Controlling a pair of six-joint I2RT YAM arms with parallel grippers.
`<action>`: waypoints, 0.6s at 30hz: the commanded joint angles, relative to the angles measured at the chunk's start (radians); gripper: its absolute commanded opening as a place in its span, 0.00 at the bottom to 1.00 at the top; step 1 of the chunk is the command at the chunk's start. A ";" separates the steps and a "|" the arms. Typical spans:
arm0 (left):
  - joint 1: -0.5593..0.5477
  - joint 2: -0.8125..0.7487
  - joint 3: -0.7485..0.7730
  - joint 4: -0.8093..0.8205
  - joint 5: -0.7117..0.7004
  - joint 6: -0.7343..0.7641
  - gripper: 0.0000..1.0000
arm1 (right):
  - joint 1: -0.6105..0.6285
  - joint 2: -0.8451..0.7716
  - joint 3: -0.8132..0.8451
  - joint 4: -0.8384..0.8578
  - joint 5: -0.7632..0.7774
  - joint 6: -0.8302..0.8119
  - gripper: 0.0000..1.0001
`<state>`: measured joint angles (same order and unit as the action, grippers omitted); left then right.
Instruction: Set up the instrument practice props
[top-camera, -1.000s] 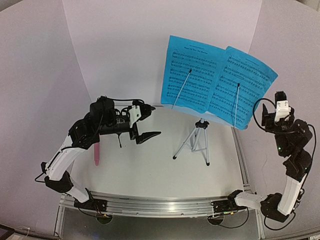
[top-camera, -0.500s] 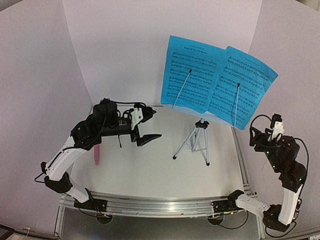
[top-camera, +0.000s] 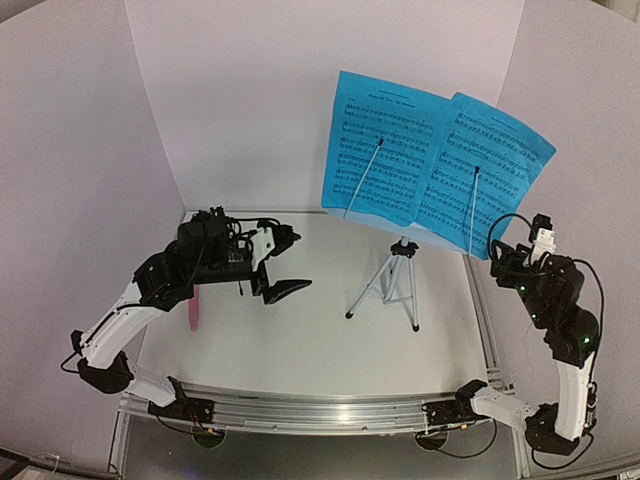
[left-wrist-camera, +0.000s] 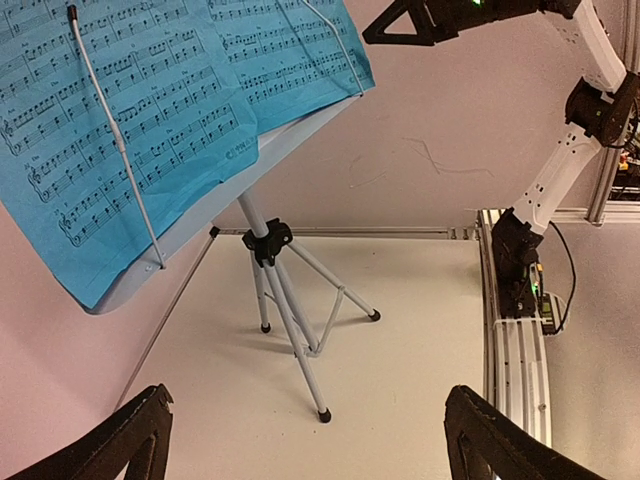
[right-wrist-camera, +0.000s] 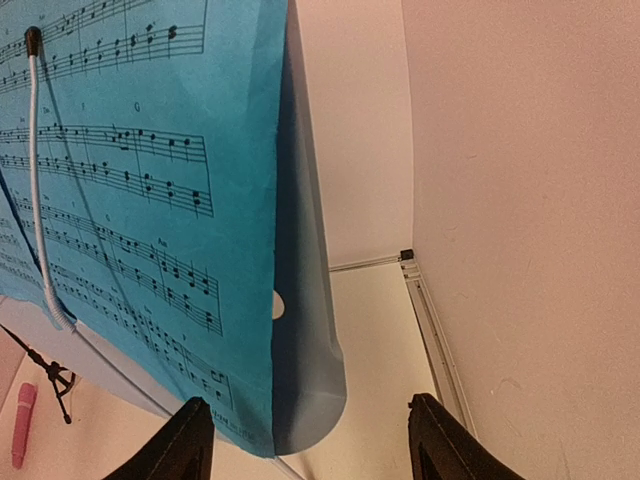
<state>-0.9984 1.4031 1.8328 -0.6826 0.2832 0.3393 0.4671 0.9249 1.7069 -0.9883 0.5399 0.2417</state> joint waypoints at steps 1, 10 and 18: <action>0.007 -0.046 -0.019 0.056 -0.019 -0.004 0.95 | 0.000 0.002 0.002 0.055 0.030 -0.003 0.64; 0.009 -0.038 -0.015 0.079 -0.020 0.009 0.95 | 0.000 0.026 -0.022 0.072 0.031 -0.016 0.56; 0.009 -0.041 -0.017 0.078 -0.035 0.031 0.95 | 0.000 0.021 -0.011 0.082 0.017 -0.028 0.43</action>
<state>-0.9939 1.3838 1.8168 -0.6447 0.2652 0.3484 0.4671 0.9449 1.6863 -0.9401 0.5499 0.2217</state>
